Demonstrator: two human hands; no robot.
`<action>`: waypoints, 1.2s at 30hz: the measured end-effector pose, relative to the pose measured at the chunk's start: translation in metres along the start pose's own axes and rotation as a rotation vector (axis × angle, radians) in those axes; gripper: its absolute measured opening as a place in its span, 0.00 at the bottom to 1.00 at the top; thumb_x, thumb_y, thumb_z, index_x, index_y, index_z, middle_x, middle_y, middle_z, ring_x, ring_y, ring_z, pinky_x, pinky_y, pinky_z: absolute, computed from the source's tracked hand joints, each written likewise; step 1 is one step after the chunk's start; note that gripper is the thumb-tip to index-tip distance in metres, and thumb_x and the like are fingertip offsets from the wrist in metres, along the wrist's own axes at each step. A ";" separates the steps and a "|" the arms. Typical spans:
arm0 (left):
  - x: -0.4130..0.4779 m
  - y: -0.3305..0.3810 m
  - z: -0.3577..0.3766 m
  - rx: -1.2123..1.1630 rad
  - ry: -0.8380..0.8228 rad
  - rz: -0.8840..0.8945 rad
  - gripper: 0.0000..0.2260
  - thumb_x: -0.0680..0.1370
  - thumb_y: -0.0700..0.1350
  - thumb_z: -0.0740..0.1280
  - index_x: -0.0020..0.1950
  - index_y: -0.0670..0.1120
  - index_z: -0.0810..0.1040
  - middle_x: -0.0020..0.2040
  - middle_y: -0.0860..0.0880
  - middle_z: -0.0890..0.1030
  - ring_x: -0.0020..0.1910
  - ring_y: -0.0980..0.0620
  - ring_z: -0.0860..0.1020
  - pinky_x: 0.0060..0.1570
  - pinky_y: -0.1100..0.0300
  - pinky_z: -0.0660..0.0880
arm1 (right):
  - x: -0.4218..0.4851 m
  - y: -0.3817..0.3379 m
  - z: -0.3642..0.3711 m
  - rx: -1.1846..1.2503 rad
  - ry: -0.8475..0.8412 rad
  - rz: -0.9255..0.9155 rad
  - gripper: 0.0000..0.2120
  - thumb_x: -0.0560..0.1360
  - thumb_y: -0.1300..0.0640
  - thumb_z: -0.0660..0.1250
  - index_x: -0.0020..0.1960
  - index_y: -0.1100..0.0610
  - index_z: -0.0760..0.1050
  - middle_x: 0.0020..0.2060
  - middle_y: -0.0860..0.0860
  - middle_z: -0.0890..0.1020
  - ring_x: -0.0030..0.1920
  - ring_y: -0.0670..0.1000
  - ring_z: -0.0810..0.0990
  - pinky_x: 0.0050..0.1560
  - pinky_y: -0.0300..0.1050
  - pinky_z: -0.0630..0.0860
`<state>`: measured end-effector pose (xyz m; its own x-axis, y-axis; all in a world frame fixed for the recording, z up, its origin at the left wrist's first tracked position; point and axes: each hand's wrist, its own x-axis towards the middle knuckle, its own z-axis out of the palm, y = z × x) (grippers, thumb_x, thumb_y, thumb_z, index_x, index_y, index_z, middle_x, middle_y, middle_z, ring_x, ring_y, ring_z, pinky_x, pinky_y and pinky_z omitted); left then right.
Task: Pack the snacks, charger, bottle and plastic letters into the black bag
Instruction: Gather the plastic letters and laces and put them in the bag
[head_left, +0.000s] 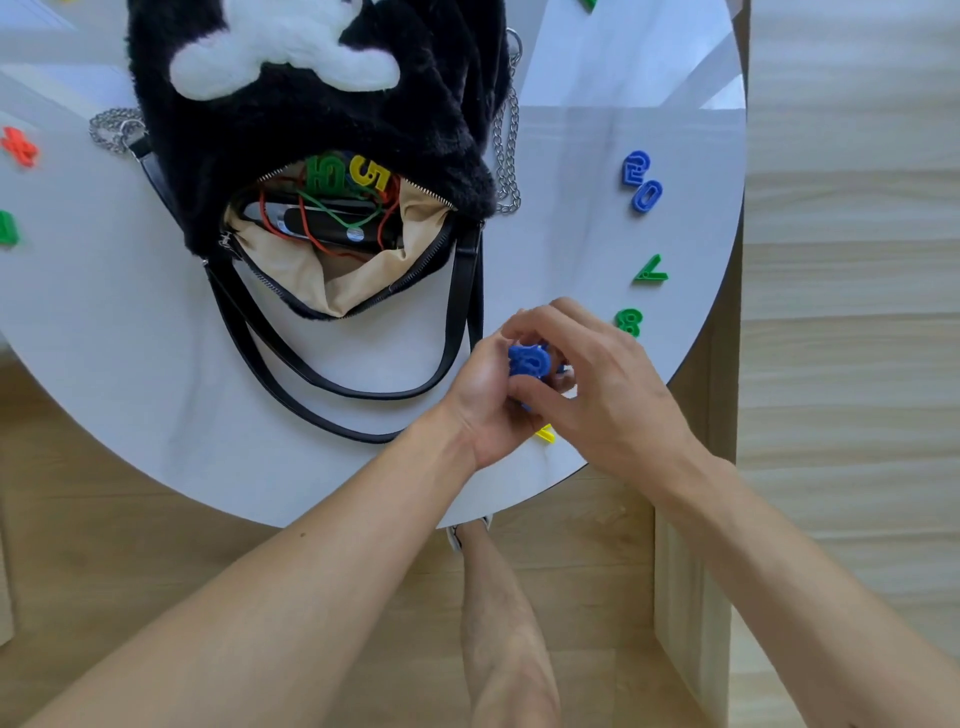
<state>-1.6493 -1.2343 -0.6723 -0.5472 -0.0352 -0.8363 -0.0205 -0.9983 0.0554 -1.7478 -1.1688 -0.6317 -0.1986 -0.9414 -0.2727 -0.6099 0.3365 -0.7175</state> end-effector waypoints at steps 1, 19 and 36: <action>0.000 0.002 -0.001 0.011 0.007 0.009 0.14 0.82 0.49 0.58 0.39 0.47 0.74 0.34 0.50 0.76 0.31 0.54 0.74 0.34 0.64 0.66 | -0.001 0.002 0.000 0.055 0.049 -0.020 0.12 0.72 0.55 0.71 0.54 0.48 0.76 0.46 0.43 0.75 0.42 0.46 0.75 0.41 0.40 0.73; 0.010 0.017 -0.034 0.055 0.155 0.070 0.16 0.82 0.51 0.59 0.41 0.44 0.77 0.38 0.47 0.76 0.32 0.53 0.73 0.24 0.66 0.66 | -0.029 0.062 0.050 0.052 0.210 0.351 0.07 0.72 0.62 0.70 0.50 0.56 0.77 0.46 0.49 0.76 0.39 0.49 0.77 0.41 0.40 0.73; 0.061 0.034 0.031 0.238 0.246 0.051 0.16 0.82 0.52 0.61 0.37 0.47 0.71 0.34 0.49 0.71 0.23 0.55 0.70 0.18 0.68 0.59 | 0.019 0.116 -0.006 -0.371 0.166 0.507 0.16 0.73 0.50 0.71 0.56 0.54 0.71 0.55 0.52 0.70 0.47 0.55 0.75 0.38 0.45 0.70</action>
<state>-1.7092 -1.2694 -0.7047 -0.3354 -0.1236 -0.9340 -0.2088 -0.9570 0.2016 -1.8269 -1.1476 -0.7156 -0.6295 -0.6691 -0.3950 -0.6279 0.7375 -0.2486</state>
